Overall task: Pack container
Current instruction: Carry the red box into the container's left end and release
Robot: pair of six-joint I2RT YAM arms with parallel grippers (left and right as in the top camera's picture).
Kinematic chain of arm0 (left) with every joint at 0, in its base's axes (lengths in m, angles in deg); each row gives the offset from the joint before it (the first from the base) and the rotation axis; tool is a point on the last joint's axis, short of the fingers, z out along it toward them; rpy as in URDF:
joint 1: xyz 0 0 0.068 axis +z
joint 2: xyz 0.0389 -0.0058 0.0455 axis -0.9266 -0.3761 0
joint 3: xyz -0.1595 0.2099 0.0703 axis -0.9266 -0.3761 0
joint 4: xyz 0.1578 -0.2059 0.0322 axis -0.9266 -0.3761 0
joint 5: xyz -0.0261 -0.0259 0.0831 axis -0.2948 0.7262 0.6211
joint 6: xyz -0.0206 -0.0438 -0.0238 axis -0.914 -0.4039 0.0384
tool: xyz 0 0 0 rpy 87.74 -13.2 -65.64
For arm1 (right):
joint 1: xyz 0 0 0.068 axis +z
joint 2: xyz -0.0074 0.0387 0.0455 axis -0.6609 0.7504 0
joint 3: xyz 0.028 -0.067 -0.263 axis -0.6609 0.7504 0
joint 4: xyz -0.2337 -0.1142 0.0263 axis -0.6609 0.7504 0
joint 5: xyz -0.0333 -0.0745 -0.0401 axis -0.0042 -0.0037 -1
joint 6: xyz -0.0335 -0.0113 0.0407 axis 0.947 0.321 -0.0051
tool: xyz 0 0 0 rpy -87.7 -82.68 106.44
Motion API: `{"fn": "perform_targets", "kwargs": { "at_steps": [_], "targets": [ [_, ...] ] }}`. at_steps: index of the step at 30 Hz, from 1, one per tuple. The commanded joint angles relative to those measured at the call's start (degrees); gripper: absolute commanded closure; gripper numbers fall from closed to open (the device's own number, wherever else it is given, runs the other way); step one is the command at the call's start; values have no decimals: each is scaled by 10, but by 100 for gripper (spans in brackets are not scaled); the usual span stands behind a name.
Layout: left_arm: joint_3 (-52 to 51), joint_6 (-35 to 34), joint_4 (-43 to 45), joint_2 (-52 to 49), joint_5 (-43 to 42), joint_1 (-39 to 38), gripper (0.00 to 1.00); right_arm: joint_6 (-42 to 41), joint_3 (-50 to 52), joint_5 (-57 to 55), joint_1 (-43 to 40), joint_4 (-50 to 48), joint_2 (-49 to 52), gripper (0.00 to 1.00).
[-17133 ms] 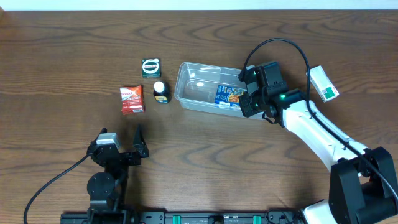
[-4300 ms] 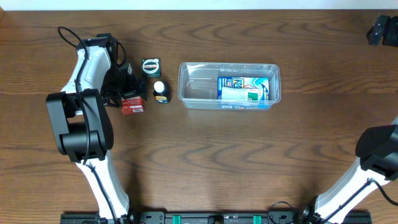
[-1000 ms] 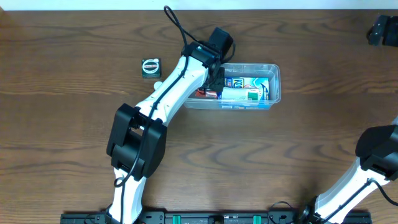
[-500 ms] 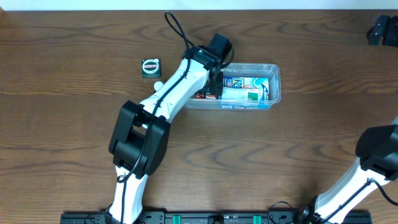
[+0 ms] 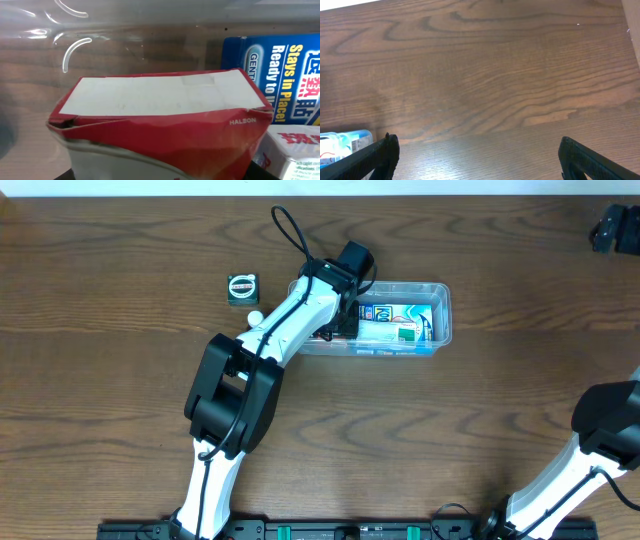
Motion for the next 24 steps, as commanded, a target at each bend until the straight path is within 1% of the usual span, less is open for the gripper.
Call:
{"fn": "perform_targets", "kwargs": {
  "at_steps": [1,12,15,17,19,24],
  "targets": [
    [-3,-6,2,-5,2,2,33,-6,-6,0,-2,0,-7,1],
    [-3,-6,2,-5,2,2,32,-6,-6,0,-2,0,-7,1],
    [-3,-6,2,-5,2,2,31,-6,-6,0,-2,0,-7,1],
    [-3,-6,2,-5,2,2,27,-6,-6,0,-2,0,-7,1],
    [-3,-6,2,-5,2,2,26,-6,-6,0,-2,0,-7,1],
    [-3,-6,2,-5,2,2,26,-6,-6,1,-2,0,-7,1]
  ]
}}
